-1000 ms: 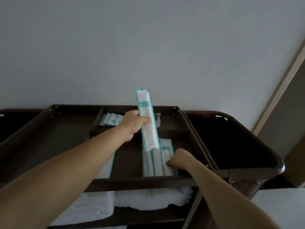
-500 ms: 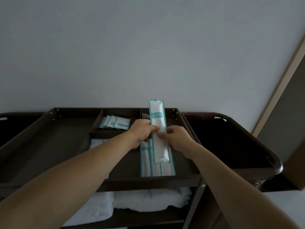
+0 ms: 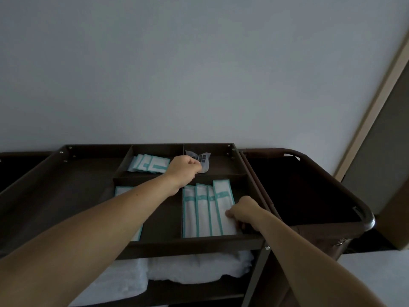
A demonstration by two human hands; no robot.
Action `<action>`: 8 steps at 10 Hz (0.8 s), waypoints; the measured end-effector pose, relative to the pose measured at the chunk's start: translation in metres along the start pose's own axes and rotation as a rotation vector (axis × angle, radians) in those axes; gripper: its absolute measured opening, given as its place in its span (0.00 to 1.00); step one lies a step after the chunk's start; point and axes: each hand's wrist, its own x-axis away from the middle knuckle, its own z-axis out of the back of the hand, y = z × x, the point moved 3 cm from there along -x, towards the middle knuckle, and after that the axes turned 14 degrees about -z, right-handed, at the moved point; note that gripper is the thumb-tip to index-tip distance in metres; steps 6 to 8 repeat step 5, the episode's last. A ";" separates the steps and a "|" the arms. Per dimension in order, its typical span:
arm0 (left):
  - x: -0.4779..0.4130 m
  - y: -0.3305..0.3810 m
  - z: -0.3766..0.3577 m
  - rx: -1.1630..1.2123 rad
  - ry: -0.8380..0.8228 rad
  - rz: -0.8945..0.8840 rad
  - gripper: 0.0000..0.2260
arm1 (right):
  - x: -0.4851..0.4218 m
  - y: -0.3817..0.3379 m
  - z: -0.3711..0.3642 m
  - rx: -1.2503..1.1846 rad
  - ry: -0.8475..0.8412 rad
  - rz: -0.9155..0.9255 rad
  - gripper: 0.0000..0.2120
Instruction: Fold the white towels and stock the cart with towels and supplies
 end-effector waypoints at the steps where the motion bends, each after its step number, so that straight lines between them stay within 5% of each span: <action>1: -0.001 -0.006 0.005 -0.015 0.009 0.003 0.04 | -0.002 -0.001 -0.002 0.072 -0.018 -0.027 0.12; 3: 0.001 -0.010 0.015 -0.047 0.058 0.012 0.03 | 0.000 -0.008 0.002 0.409 0.129 0.035 0.17; 8: 0.027 -0.009 0.028 -0.145 0.140 0.007 0.02 | 0.010 -0.011 -0.004 0.440 0.268 0.142 0.23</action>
